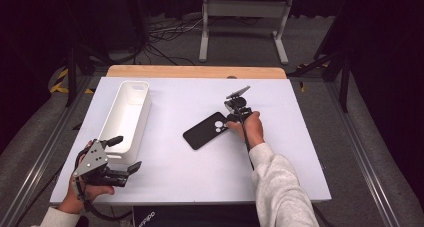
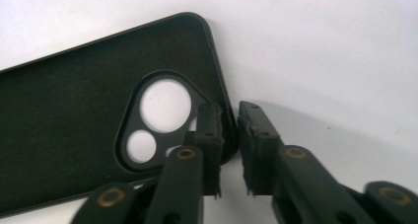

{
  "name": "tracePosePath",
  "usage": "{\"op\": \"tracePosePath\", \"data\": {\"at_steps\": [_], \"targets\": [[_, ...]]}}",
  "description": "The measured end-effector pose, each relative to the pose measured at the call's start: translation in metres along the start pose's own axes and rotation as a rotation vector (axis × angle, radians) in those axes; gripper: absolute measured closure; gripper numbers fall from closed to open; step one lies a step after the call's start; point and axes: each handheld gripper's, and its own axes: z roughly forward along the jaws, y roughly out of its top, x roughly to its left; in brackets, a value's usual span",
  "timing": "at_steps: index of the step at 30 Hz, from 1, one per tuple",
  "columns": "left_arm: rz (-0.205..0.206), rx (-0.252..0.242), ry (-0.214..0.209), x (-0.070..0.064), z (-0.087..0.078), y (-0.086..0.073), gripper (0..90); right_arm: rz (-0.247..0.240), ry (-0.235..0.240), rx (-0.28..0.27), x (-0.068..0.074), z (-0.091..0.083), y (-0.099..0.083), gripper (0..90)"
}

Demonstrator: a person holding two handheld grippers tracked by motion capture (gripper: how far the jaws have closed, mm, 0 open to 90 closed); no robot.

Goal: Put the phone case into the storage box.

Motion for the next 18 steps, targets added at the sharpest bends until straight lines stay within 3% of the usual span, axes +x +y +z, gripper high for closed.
{"op": "tracePosePath", "data": {"at_steps": [12,18], "targets": [[0.002,0.008,-0.011,-0.0007,0.002,-0.0001,5.4,0.003,-0.03,-0.029,0.0042,0.0003,-0.0002,84.3],[0.009,0.013,-0.019,-0.0017,0.0038,0.0009,5.4,-0.031,-0.035,-0.055,0.0065,-0.003,-0.0003,85.1]]}}
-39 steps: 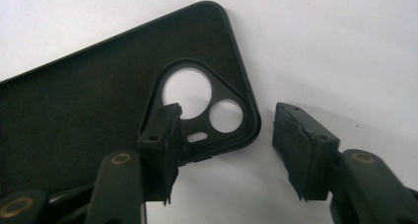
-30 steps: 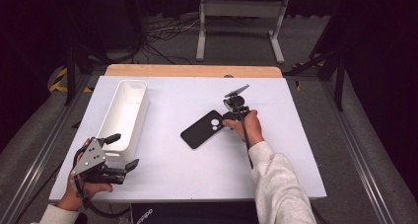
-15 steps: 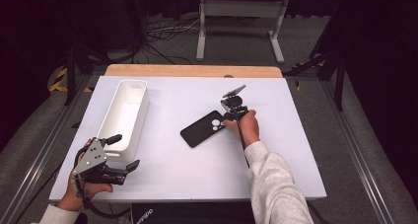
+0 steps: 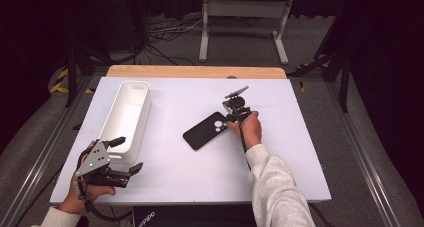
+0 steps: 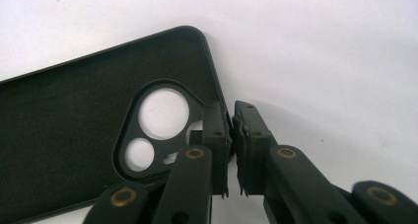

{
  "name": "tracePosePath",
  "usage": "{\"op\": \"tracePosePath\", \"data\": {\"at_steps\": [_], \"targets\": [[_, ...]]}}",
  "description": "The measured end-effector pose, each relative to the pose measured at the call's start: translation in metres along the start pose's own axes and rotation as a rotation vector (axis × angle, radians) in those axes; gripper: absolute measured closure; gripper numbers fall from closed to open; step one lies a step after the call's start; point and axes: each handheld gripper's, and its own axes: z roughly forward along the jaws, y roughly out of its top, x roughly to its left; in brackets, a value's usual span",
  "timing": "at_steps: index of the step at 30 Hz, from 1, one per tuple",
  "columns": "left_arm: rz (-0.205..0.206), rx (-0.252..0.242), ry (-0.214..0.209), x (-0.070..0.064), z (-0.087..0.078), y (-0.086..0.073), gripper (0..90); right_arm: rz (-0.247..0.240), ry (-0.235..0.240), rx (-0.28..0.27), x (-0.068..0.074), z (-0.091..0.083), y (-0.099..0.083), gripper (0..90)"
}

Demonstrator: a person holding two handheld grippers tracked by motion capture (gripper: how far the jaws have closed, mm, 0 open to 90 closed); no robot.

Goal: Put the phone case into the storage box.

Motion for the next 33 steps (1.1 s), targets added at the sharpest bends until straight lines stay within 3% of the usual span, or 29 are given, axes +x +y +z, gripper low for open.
{"op": "tracePosePath", "data": {"at_steps": [10,16,24,26,33], "targets": [[-0.002,0.007,-0.006,-0.002,0.003,0.001,5.4,-0.068,0.002,-0.089,0.006,-0.009,-0.001,85.6],[-0.002,0.005,-0.019,-0.004,0.007,0.005,5.4,-0.125,0.0,-0.171,0.012,-0.021,-0.003,86.0],[0.008,0.003,-0.03,-0.006,0.012,0.013,5.7,-0.238,-0.034,-0.304,0.022,-0.048,-0.006,86.4],[0.011,0.001,-0.033,-0.007,0.014,0.014,5.7,-0.244,-0.034,-0.312,0.022,-0.051,-0.006,86.4],[0.026,-0.003,-0.036,-0.009,0.021,0.029,6.2,-0.331,-0.06,-0.397,0.026,-0.075,-0.009,86.4]]}}
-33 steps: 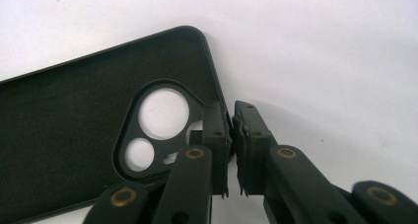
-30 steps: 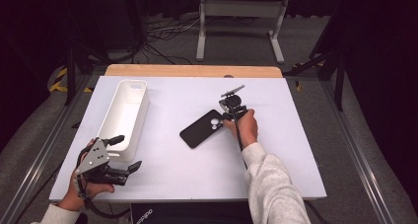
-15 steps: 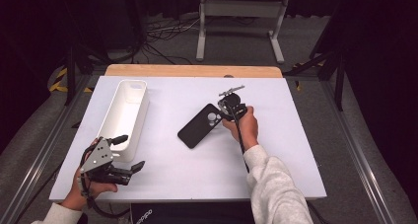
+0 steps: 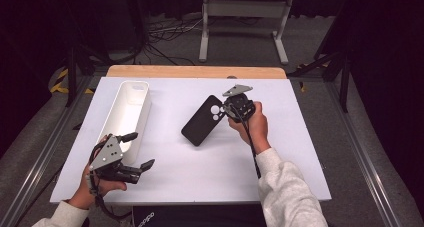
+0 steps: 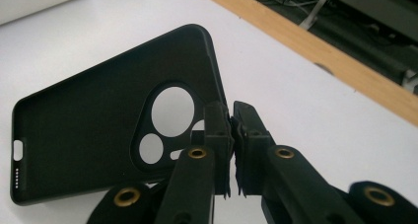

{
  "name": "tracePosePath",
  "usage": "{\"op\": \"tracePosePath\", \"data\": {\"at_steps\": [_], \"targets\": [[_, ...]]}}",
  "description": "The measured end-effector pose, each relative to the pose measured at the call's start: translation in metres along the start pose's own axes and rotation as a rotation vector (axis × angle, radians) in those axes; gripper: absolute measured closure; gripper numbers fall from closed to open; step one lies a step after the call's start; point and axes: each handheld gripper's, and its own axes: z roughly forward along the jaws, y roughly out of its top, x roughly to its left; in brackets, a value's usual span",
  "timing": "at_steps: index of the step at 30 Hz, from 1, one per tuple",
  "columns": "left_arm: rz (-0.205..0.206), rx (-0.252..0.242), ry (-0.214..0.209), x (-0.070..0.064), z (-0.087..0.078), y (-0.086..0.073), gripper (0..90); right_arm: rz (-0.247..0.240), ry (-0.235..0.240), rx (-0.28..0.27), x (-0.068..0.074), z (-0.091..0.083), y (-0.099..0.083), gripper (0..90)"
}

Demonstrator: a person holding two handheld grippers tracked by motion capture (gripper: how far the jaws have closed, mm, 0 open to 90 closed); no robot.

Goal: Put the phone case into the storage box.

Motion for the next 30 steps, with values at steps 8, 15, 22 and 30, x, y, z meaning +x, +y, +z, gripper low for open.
{"op": "tracePosePath", "data": {"at_steps": [8,15,22,30], "targets": [[0.004,0.0,0.001,0.0,0.011,0.013,7.6,-0.055,-0.012,-0.047,0.003,-0.012,0.004,86.5],[-0.011,-0.012,0.028,0.003,0.022,0.028,9.0,-0.133,-0.023,-0.081,0.012,-0.021,0.007,86.5],[-0.03,0.001,0.044,0.006,0.038,0.039,11.2,-0.182,-0.019,-0.1,0.019,-0.027,0.008,86.5],[-0.018,0.0,0.03,0.008,0.055,0.054,11.9,-0.196,0.001,-0.125,0.023,-0.032,0.005,86.5]]}}
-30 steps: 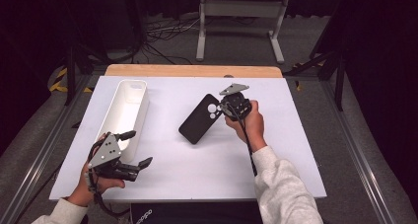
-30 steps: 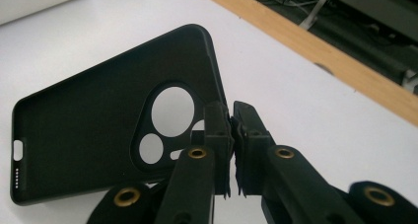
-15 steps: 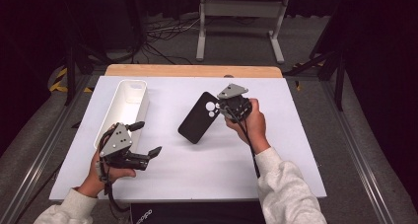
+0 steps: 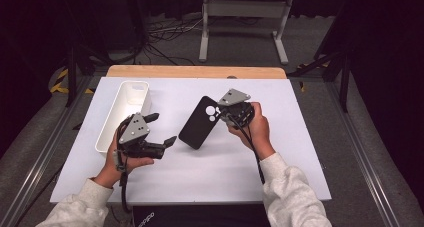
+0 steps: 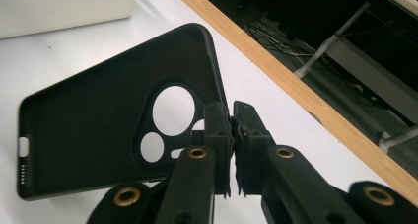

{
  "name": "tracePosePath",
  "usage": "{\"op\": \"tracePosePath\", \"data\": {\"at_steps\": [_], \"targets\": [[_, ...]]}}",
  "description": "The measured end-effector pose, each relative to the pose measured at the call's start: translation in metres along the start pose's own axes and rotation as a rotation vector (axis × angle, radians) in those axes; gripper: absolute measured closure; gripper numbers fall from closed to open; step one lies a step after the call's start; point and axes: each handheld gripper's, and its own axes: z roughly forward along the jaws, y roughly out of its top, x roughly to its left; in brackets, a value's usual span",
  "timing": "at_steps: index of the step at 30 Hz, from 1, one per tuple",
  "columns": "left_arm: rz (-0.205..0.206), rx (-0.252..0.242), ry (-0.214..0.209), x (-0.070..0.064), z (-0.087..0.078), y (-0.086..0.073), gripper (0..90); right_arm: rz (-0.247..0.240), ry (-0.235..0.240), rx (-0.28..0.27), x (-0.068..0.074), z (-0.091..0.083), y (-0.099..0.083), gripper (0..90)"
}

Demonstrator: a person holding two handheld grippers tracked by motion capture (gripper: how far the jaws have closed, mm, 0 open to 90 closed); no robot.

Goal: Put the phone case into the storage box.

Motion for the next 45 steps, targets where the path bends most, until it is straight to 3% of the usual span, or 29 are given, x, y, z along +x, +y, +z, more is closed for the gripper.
{"op": "tracePosePath", "data": {"at_steps": [6,12,21,29,34,38,39,45], "targets": [[0.033,0.006,0.008,0.0,0.013,0.006,14.1,-0.053,0.013,-0.017,0.009,-0.001,-0.001,86.5],[-0.007,0.0,-0.007,0.008,0.021,0.008,13.8,-0.091,0.027,-0.026,0.017,-0.004,-0.001,86.5],[-0.007,0.018,0.004,0.009,0.027,0.011,13.8,-0.157,0.033,-0.039,0.03,-0.009,0.001,86.4],[-0.005,0.042,-0.004,0.006,0.034,0.015,24.3,-0.239,0.034,-0.056,0.048,-0.014,0.009,86.4],[-0.001,0.051,-0.005,0.007,0.037,0.016,38.0,-0.28,0.024,-0.068,0.055,-0.017,0.014,86.4],[0.006,0.06,0.005,0.007,0.038,0.017,43.0,-0.314,0.011,-0.065,0.06,-0.018,0.018,86.4],[0.0,0.065,0.002,0.007,0.038,0.016,48.8,-0.339,0.007,-0.068,0.063,-0.019,0.021,86.4],[0.01,0.066,0.0,0.008,0.035,0.017,60.4,-0.361,0.0,-0.071,0.071,-0.018,0.023,86.3]]}}
